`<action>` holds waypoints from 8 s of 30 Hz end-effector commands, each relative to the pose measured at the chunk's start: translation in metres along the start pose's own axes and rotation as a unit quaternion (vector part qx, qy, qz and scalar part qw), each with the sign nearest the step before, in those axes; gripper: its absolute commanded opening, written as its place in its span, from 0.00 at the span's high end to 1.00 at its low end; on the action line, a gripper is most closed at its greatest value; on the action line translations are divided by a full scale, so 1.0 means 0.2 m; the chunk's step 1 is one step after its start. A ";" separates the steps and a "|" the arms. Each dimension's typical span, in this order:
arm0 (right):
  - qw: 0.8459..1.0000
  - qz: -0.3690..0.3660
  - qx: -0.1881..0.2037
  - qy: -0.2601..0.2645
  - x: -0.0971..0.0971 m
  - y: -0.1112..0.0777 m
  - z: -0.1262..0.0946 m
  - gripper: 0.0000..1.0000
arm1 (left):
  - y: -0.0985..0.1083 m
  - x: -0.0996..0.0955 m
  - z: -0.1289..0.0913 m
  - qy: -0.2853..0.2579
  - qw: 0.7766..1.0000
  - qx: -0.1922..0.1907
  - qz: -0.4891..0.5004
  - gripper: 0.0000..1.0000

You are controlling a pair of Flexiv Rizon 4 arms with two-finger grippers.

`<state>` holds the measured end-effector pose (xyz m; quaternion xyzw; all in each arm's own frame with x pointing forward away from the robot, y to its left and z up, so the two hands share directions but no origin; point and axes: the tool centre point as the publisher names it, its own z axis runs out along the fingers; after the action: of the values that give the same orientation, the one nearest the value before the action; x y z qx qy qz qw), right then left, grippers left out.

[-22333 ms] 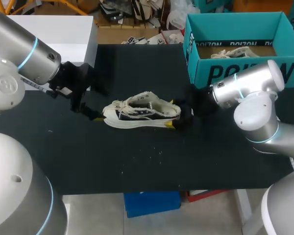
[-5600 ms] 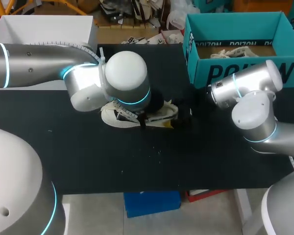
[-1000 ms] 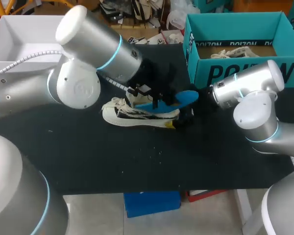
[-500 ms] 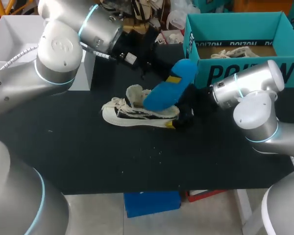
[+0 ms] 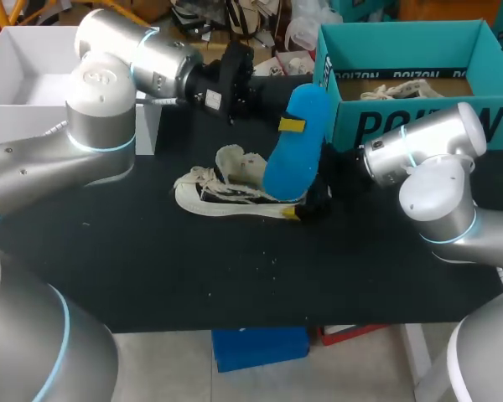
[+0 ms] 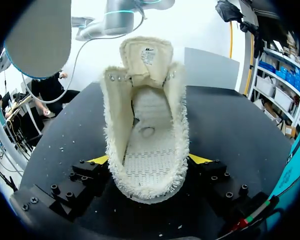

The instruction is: Take the shoe out of the shoebox, open the shoe tongue, remove and reinsert the insole, then place the shoe into the shoebox

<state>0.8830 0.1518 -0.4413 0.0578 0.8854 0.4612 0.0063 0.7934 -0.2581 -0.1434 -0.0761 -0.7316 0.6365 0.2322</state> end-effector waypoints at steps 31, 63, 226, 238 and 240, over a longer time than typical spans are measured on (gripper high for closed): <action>1.000 0.001 0.001 0.000 0.00 -0.01 0.01 1.00 | -0.54 0.53 -0.06 -0.138 0.981 0.134 0.001 1.00; 0.947 -0.105 0.301 0.042 -0.03 0.15 -0.24 0.00 | -0.56 0.59 -0.01 -0.121 0.984 0.130 0.003 1.00; 0.900 -0.088 0.426 0.038 -0.18 0.35 0.15 0.55 | -0.56 0.59 -0.01 -0.121 0.984 0.130 0.003 1.00; 0.905 -0.071 0.416 0.048 -0.16 0.31 0.20 1.00 | -0.56 0.59 -0.01 -0.121 0.984 0.130 0.003 1.00; 0.905 -0.071 0.416 0.048 -0.16 0.31 0.20 1.00 | -0.56 0.59 -0.01 -0.121 0.984 0.130 0.003 1.00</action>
<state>0.9244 0.2157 -0.4128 -0.0298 0.9978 0.0518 -0.0274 0.7123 -0.2264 -0.0062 0.0289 -0.6646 0.7314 0.1502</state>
